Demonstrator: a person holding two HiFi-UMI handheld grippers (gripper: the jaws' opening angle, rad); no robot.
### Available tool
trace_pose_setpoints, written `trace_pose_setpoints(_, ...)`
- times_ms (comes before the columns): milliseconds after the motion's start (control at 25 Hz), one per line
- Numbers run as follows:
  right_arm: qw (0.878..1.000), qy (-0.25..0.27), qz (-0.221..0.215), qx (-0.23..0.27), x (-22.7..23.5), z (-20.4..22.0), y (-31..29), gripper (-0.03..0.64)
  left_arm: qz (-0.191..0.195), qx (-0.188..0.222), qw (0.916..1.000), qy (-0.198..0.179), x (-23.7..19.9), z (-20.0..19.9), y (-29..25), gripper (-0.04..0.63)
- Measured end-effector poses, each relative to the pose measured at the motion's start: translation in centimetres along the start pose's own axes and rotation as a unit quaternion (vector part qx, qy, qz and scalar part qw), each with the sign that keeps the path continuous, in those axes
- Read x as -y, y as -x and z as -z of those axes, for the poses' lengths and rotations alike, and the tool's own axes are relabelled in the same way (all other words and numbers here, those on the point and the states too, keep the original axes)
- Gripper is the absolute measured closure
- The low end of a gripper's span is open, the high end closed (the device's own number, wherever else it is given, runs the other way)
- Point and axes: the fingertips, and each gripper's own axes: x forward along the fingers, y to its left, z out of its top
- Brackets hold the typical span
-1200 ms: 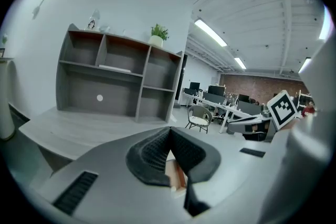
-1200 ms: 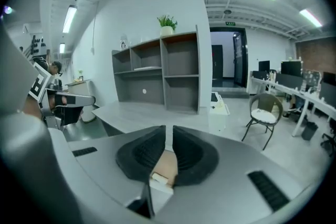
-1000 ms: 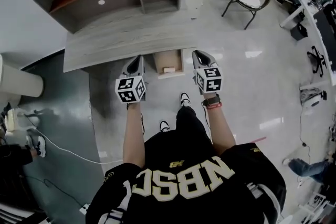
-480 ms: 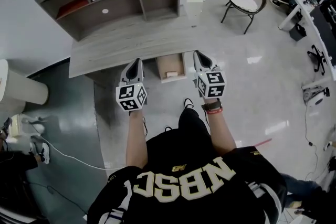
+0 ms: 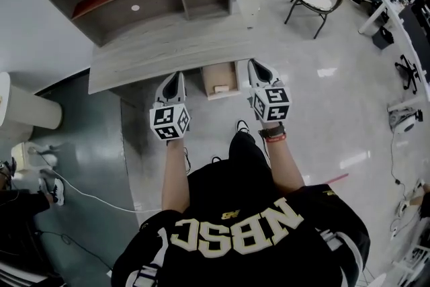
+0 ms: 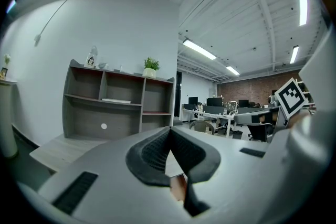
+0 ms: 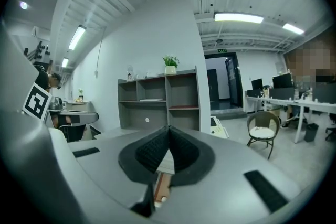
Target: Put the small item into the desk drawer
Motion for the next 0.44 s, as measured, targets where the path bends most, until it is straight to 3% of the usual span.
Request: trace_pose_setpoints(440,0.999,0.013,-0.022,-0.029,1.3,2.1,-5.4,0.609,-0.014,-0.016,0.9997,0.007,-1.9,2.2,-4.3,0.583)
